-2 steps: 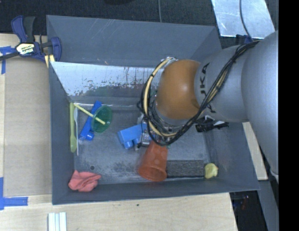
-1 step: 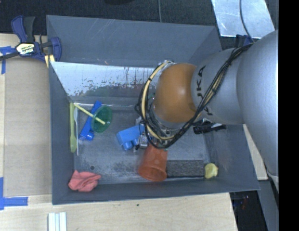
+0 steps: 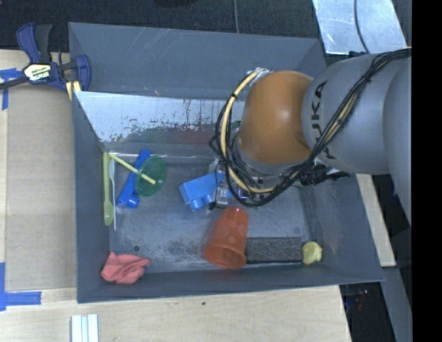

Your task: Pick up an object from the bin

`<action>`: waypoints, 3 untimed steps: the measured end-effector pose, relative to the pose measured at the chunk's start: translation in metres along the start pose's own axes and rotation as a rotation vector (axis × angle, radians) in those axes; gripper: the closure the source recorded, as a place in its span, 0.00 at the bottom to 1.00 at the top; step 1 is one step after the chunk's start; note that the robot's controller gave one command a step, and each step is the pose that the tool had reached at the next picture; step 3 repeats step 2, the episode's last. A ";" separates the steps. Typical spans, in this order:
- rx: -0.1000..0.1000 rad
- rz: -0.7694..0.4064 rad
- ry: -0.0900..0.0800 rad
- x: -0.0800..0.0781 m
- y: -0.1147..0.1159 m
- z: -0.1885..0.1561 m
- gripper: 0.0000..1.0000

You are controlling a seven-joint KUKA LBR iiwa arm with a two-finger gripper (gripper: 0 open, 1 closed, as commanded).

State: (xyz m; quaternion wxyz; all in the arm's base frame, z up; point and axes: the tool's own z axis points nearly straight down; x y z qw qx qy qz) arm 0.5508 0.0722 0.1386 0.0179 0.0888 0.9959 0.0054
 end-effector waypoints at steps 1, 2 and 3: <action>-0.001 -0.007 -0.005 -0.003 0.000 -0.015 1.00; 0.000 -0.018 0.002 -0.001 -0.002 -0.068 1.00; 0.000 -0.018 0.002 -0.001 -0.002 -0.068 1.00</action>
Offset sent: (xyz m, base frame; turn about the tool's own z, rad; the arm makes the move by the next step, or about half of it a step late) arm -0.0062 -0.0070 0.2041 -0.0422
